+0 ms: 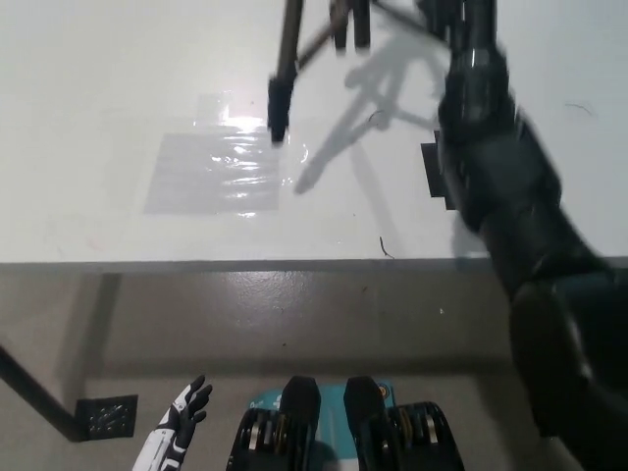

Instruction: A tripod lies near the right hand side of the table and the robot grab a leg of the tripod using its right hand and put it up right.

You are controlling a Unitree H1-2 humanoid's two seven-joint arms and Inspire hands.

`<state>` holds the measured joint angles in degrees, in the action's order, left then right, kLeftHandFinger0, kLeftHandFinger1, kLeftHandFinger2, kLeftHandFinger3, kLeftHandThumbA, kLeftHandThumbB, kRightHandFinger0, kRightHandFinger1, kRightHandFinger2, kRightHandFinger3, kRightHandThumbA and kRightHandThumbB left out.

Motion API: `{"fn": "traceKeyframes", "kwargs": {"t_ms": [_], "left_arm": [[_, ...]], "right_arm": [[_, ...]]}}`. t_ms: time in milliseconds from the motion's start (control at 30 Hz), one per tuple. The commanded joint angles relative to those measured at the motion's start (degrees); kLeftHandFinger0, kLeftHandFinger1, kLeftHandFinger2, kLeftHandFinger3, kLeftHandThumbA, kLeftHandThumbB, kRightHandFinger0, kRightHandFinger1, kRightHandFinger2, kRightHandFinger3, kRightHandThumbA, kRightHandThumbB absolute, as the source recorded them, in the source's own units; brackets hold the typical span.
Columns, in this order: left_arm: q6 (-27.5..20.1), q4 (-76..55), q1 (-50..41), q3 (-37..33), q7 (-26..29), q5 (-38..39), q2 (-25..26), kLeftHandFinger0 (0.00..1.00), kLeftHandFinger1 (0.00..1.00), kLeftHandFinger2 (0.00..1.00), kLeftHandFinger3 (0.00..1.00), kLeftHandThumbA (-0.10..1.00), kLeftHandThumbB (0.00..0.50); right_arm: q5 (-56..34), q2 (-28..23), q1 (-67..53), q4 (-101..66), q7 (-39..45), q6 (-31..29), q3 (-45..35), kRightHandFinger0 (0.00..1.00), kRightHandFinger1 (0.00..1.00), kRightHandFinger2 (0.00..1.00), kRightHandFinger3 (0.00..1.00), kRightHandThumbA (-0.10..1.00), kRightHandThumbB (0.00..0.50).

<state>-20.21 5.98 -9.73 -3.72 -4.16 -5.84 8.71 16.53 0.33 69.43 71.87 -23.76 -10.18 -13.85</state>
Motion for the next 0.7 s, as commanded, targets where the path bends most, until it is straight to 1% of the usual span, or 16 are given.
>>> {"fn": "traceKeyframes", "kwargs": {"t_ms": [0, 33, 67, 100, 167, 233, 267, 333, 367, 400, 433, 467, 500, 533, 600, 667], "left_arm": [[-1.7, -1.6, 0.1, 0.0, -0.4, 0.3, 0.5, 1.0, 1.0, 1.0, 1.0, 1.0, 0.346], [-2.0, -1.5, 0.2, 0.0, -0.4, 0.5, 0.5, 1.0, 1.0, 1.0, 1.0, 1.0, 0.344], [-2.2, -1.2, 0.3, -0.1, -0.3, 0.1, 0.5, 1.0, 1.0, 1.0, 1.0, 1.0, 0.359], [-2.3, -1.0, 0.3, -0.1, -0.3, 0.1, 0.4, 1.0, 1.0, 1.0, 1.0, 1.0, 0.366], [-2.6, -0.9, 0.3, -0.1, -0.3, 0.2, 0.5, 1.0, 1.0, 1.0, 1.0, 1.0, 0.359], [-3.3, -0.6, 0.4, 0.1, -0.2, 0.2, 0.6, 1.0, 1.0, 1.0, 1.0, 1.0, 0.354], [-3.4, -0.6, 0.4, 0.1, -0.2, 0.3, 0.5, 1.0, 1.0, 1.0, 1.0, 1.0, 0.347], [-3.8, -0.2, 0.6, 0.1, -0.1, 0.4, 0.4, 1.0, 1.0, 1.0, 1.0, 1.0, 0.347], [-3.6, -0.4, 0.5, 0.2, -0.2, 0.5, 0.4, 1.0, 1.0, 1.0, 1.0, 1.0, 0.358], [-3.4, -0.3, 0.7, 0.2, -0.2, 0.6, 0.4, 1.0, 1.0, 1.0, 1.0, 1.0, 0.364], [-3.5, -0.3, 0.8, 0.2, -0.2, 0.5, 0.4, 1.0, 1.0, 1.0, 1.0, 1.0, 0.351], [-3.6, -0.2, 0.9, 0.1, -0.2, 0.5, 0.4, 1.0, 1.0, 1.0, 1.0, 1.0, 0.35], [-4.0, 0.0, 0.9, 0.1, -0.3, 0.7, 0.4, 1.0, 1.0, 1.0, 1.0, 1.0, 0.337], [-3.8, -0.1, 0.8, 0.1, -0.3, 0.6, 0.4, 1.0, 1.0, 1.0, 1.0, 1.0, 0.335], [-3.3, -0.3, 0.8, 0.2, -0.1, 0.3, 0.3, 1.0, 1.0, 1.0, 1.0, 1.0, 0.346], [-3.8, 0.0, 0.8, 0.2, 0.0, 0.0, 0.4, 1.0, 1.0, 1.0, 1.0, 1.0, 0.339]], "right_arm": [[-4.8, 0.2, 1.1, 1.1, -3.8, -9.1, -0.1, 0.0, 0.1, 0.5, 0.52, -0.1, 0.126], [-5.1, 0.3, 0.3, 1.9, -3.9, -9.7, 0.0, 0.0, 0.1, 0.51, 0.5, -0.1, 0.132], [-5.3, 0.3, -0.7, 2.7, -3.8, -10.5, 0.3, 0.0, 0.12, 0.52, 0.46, -0.1, 0.132], [-5.2, 0.2, -1.1, 3.1, -3.9, -10.4, 0.6, 0.0, 0.15, 0.54, 0.45, -0.1, 0.132], [-4.5, 0.1, -2.1, 4.3, -5.2, -10.1, 2.0, 0.0, 0.12, 0.49, 0.37, -0.1, 0.146], [-3.1, 0.0, -3.2, 5.2, -6.9, -11.0, 4.2, 0.0, 0.03, 0.39, 0.21, -0.1, 0.147], [-3.1, 0.0, -3.8, 5.5, -6.7, -11.0, 4.8, 0.0, 0.01, 0.36, 0.16, -0.1, 0.133], [-3.3, -0.1, -4.4, 5.9, -6.9, -11.3, 5.9, 0.0, 0.01, 0.37, 0.15, -0.1, 0.133], [-3.4, 0.0, -4.8, 6.2, -6.7, -11.6, 6.4, 0.0, 0.02, 0.4, 0.18, -0.1, 0.132], [-3.4, 0.0, -5.1, 6.3, -6.5, -12.1, 6.8, 0.0, 0.02, 0.4, 0.18, -0.1, 0.132], [-3.5, 0.0, -5.3, 6.3, -6.5, -12.4, 7.1, 0.0, 0.02, 0.39, 0.16, -0.1, 0.138], [-3.8, 0.0, -5.3, 6.4, -6.6, -12.5, 7.5, 0.0, 0.02, 0.38, 0.16, -0.1, 0.138], [-3.4, 0.0, -5.5, 6.3, -6.8, -12.7, 8.2, 0.0, 0.0, 0.34, 0.15, -0.1, 0.141], [-3.0, 0.0, -5.6, 6.3, -7.1, -12.8, 8.8, 0.0, 0.0, 0.33, 0.15, -0.1, 0.142], [-2.8, -0.1, -5.7, 6.1, -7.2, -13.2, 9.8, 0.0, 0.0, 0.32, 0.17, -0.1, 0.141], [-3.1, 0.0, -5.5, 6.0, -7.2, -13.4, 10.4, 0.0, 0.0, 0.32, 0.18, -0.1, 0.147]]}}
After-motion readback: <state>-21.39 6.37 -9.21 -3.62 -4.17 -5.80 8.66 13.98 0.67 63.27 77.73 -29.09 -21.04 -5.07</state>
